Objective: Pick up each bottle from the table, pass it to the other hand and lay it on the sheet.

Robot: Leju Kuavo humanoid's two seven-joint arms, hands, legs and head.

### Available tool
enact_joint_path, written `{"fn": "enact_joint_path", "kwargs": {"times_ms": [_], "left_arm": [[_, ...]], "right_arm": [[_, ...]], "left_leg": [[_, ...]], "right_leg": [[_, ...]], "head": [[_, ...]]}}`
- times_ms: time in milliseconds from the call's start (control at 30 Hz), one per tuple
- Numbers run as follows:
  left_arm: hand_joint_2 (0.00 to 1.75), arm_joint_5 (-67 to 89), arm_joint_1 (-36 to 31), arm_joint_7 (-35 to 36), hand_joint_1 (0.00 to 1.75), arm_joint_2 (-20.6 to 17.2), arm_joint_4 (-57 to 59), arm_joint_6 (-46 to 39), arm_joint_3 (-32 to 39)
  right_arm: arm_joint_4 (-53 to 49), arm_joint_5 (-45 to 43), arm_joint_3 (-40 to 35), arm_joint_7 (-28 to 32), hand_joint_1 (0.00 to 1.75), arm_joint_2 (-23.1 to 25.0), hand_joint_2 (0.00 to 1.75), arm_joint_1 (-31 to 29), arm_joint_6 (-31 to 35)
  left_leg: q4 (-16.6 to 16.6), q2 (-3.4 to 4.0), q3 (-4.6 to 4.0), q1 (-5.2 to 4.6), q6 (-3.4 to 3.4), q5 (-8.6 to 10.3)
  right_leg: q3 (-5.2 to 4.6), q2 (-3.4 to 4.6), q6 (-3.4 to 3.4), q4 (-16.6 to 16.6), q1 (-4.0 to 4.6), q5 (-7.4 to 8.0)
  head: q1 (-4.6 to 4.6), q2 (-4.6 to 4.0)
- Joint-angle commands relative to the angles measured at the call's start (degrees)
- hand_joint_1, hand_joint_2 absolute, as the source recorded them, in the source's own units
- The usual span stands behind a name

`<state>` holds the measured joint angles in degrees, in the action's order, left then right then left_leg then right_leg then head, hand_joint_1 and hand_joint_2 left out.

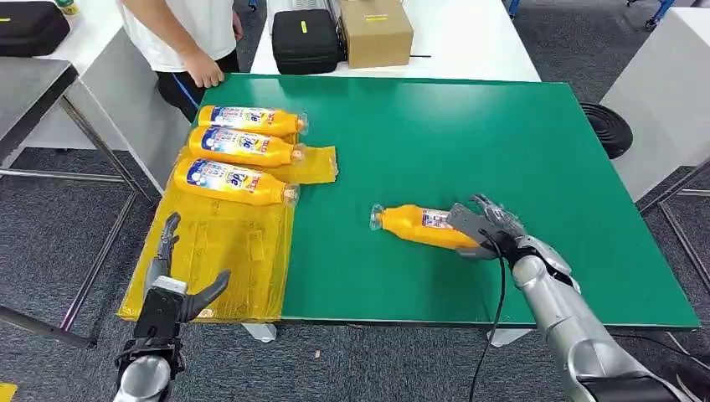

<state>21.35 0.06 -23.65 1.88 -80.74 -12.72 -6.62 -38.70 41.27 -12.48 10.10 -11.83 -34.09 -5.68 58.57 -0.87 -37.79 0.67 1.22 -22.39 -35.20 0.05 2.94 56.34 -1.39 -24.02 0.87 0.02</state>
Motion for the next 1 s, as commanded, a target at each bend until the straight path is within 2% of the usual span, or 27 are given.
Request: {"fn": "enact_joint_path", "kwargs": {"times_ms": [33, 200, 367, 400, 433, 467, 733, 833, 1000], "left_arm": [[1.75, 0.1, -3.5, 1.7, 0.0, 0.5, 5.2, 0.5, -0.2], [1.75, -0.1, -4.1, 1.9, 0.0, 0.3, 5.8, 0.6, 0.0], [1.75, -1.0, -4.3, 2.6, 0.0, 0.1, 6.2, 0.9, 0.0], [1.75, -1.2, -4.4, 2.7, 0.0, 0.4, 6.2, 1.1, 0.1], [1.75, -1.2, -4.5, 2.8, 0.0, 0.5, 6.3, 1.3, 0.0], [1.75, -1.3, -4.7, 2.8, 0.0, 0.5, 6.6, 1.6, 0.0], [1.75, -1.7, -5.3, 2.8, 0.0, 0.2, 7.4, 2.5, 0.1], [1.75, -1.8, -5.4, 2.7, 0.0, 0.1, 7.5, 2.7, 0.2], [1.75, -1.8, -5.4, 2.7, 0.0, 0.1, 7.5, 2.7, 0.2]], "right_arm": [[10.8, 0.2, -1.2, -0.5, 0.0, 2.2, 1.75, -4.8, -1.2], [10.8, 0.3, -1.4, -0.8, 0.0, 3.0, 1.75, -5.1, -1.5], [13.1, 0.6, -2.2, -0.9, 0.03, 3.8, 1.75, -7.2, -5.0], [13.7, 0.5, -2.4, -0.5, 0.56, 3.4, 1.75, -7.3, -5.9], [13.6, 0.3, -2.5, 0.0, 1.52, 2.8, 1.75, -6.9, -6.4], [13.4, 0.1, -2.6, 0.4, 1.71, 2.4, 1.75, -6.4, -6.7], [13.0, -0.3, -3.0, 0.7, 1.75, 2.1, 1.75, -5.9, -7.7], [13.0, -0.3, -3.2, 0.6, 1.75, 2.1, 1.75, -6.0, -7.9], [13.0, -0.3, -3.2, 0.6, 1.75, 2.1, 1.75, -6.0, -7.9]], "left_leg": [[0.0, 0.09, 0.36, 0.02, -0.03, -0.11], [-0.1, 0.16, 0.37, 0.02, -0.04, -0.08], [0.0, 0.23, 0.38, 0.02, -0.04, -0.08], [-0.1, 0.26, 0.48, 0.02, -0.04, -0.12], [0.0, 0.19, 0.38, 0.02, -0.03, -0.07], [-0.1, 0.23, 0.49, 0.02, -0.04, -0.1], [0.0, 0.23, 0.39, 0.05, -0.03, -0.04], [-0.1, 0.25, 0.74, 0.05, -0.06, -0.14], [-0.1, 0.26, 0.52, 0.03, -0.04, -0.09]], "right_leg": [[0.36, 0.01, -0.18, -0.1, 0.06, -0.09], [0.33, 0.09, -0.19, -0.1, 0.06, -0.03], [0.28, 0.13, -0.27, 0.0, 0.07, 0.05], [0.37, 0.14, -0.32, -0.1, 0.07, 0.02], [0.3, 0.06, -0.27, -0.1, 0.07, 0.05], [0.39, 0.08, -0.31, -0.1, 0.08, 0.02], [0.32, -0.02, -0.25, -0.1, 0.09, 0.05], [0.67, -0.07, -0.42, -0.2, 0.13, -0.06], [0.44, -0.01, -0.3, -0.1, 0.09, 0.0]], "head": [[0.0, 0.0], [0.0, 0.0], [0.02, 0.0], [0.0, 0.0], [0.0, 0.0], [0.02, 0.0], [0.0, 0.0], [0.0, 0.0], [0.0, 0.0]]}}
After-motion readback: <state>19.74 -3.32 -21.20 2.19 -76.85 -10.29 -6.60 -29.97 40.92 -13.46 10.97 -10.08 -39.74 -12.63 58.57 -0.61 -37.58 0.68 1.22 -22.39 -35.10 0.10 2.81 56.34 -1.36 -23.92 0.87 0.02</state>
